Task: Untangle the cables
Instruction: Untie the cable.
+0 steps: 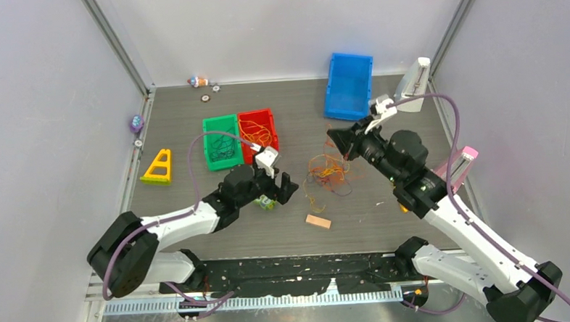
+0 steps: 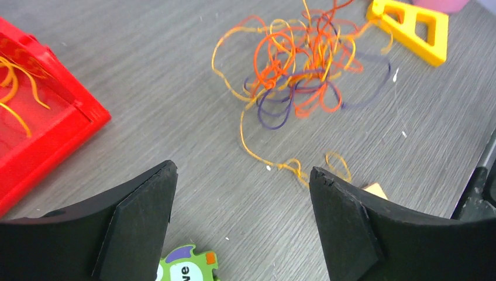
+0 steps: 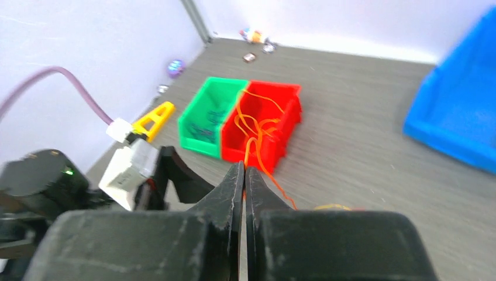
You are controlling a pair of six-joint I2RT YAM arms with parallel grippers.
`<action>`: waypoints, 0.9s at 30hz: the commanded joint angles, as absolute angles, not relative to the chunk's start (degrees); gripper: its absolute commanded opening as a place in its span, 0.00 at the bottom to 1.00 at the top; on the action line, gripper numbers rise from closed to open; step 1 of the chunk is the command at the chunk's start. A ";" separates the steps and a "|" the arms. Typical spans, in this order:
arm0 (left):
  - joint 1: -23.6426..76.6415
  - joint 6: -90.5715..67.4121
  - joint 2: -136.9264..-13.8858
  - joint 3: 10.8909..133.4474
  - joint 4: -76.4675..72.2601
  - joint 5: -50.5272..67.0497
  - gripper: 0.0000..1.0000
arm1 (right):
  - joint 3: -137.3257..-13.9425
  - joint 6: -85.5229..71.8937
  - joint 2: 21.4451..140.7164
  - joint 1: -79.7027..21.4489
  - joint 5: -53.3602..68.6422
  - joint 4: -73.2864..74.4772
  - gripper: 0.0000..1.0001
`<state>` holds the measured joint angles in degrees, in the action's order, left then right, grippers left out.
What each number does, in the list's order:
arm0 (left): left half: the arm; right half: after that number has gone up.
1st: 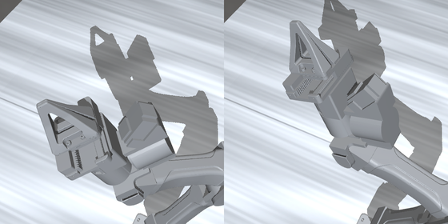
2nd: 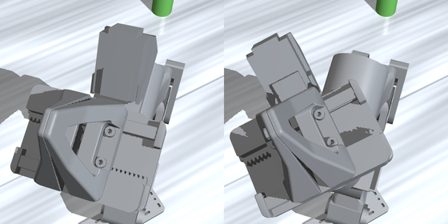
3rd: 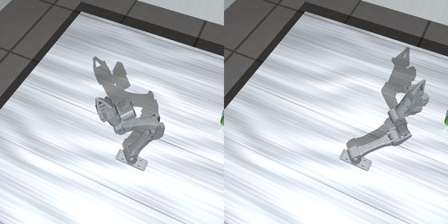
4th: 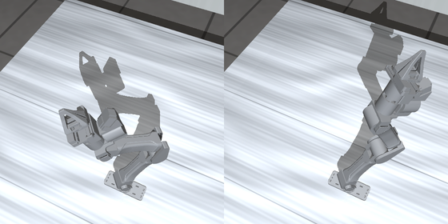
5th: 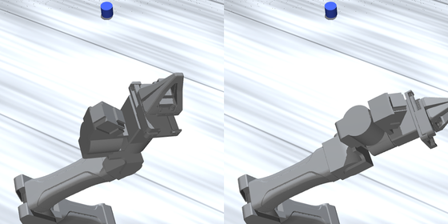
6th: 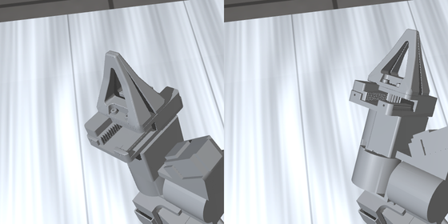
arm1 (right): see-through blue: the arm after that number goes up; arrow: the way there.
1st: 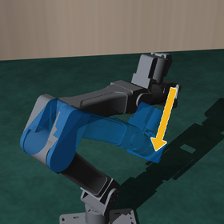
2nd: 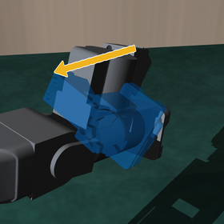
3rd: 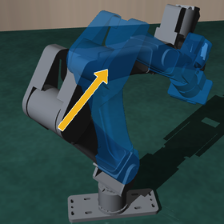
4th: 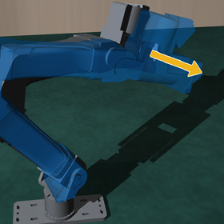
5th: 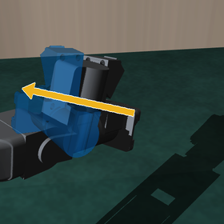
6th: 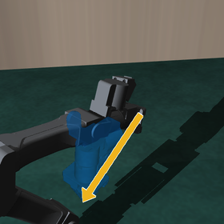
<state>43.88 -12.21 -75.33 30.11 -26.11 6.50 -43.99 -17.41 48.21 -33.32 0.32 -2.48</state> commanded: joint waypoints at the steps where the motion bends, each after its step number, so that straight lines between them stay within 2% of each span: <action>1: 44.04 -11.83 -71.01 27.10 -41.35 2.07 0.84 | -54.36 -17.79 50.28 -33.72 9.63 6.60 0.06; 6: 44.03 -12.37 -69.98 26.45 -41.57 0.47 0.83 | -64.43 -18.67 50.75 -33.71 13.19 13.21 0.06; 18: 44.03 -13.29 -62.45 24.59 -40.05 -1.90 0.84 | -68.73 -20.54 50.40 -33.77 14.75 17.38 0.06; 23: 44.03 -13.86 -57.83 29.09 -33.32 1.48 0.87 | -69.38 -20.58 50.08 -33.75 15.72 18.46 0.06; 27: 44.23 -15.57 -60.43 37.10 -26.76 5.06 0.89 | -69.09 -21.09 50.01 -33.72 16.39 18.49 0.06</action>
<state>43.88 -13.76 -59.11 28.56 -31.46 1.04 -66.87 -20.05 50.70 -33.58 14.59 19.16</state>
